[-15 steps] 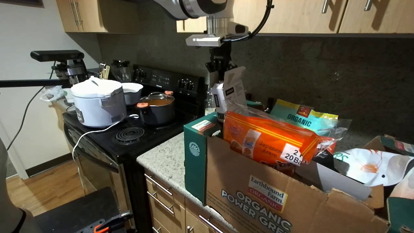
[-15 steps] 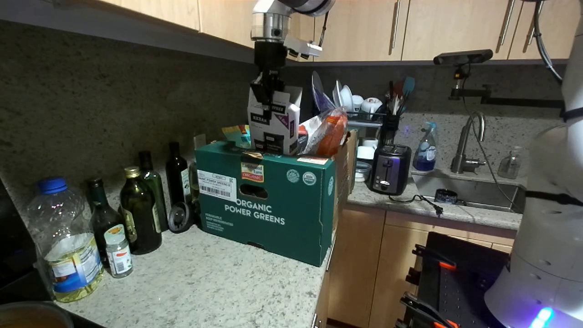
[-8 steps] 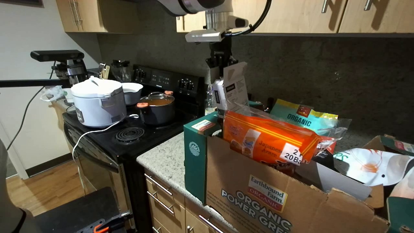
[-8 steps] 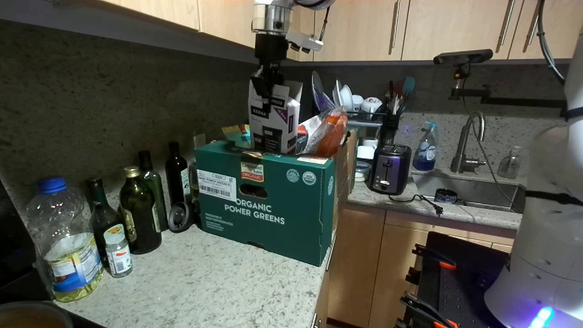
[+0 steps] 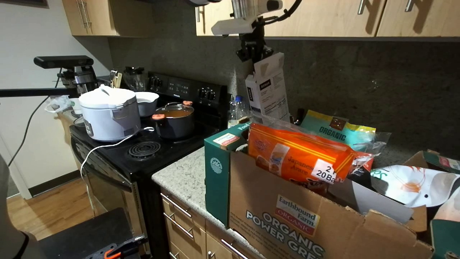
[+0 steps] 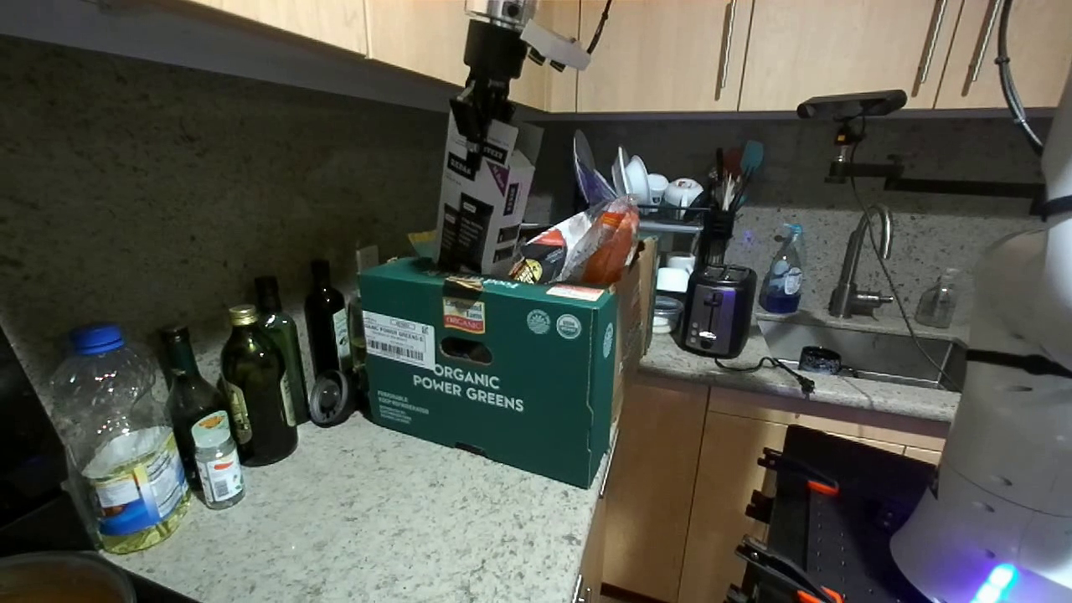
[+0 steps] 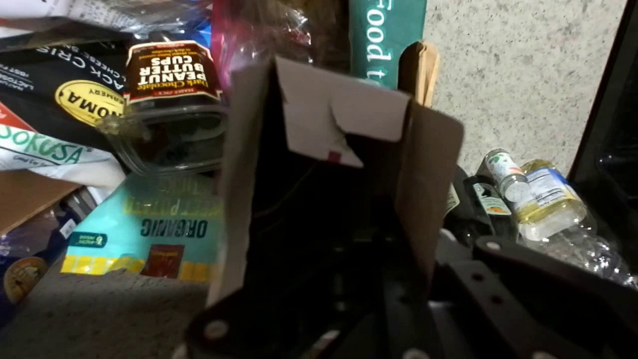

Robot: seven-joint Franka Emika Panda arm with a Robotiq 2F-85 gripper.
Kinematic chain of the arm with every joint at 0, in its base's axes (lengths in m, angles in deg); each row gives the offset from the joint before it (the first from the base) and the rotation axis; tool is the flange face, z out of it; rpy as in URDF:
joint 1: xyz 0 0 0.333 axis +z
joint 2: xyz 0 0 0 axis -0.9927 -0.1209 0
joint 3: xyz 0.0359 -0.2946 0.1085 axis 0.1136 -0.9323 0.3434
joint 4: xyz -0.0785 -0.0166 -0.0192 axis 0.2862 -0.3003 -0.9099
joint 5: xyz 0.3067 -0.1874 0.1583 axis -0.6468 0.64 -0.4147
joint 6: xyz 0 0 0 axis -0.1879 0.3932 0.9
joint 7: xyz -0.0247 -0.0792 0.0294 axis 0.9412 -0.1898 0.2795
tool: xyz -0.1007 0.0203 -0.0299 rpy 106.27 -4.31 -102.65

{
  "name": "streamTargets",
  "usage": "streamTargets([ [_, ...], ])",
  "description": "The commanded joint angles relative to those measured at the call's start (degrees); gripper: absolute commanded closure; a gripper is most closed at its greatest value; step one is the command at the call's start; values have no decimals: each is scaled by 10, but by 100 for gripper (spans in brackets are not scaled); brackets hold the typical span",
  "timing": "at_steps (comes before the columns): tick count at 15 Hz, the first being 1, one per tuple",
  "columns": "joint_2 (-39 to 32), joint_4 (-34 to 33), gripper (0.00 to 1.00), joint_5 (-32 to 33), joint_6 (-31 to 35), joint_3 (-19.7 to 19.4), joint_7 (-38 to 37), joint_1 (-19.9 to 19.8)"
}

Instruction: Put the white box in the green box

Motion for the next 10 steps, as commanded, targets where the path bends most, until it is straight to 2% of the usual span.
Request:
streamTargets([
  [1,-11,-13,100,-4,47,-14,0,-14],
  [6,-31,21,100,-6,93,-43,-28,-41],
  [10,-32,43,100,-10,100,-62,-50,-59],
])
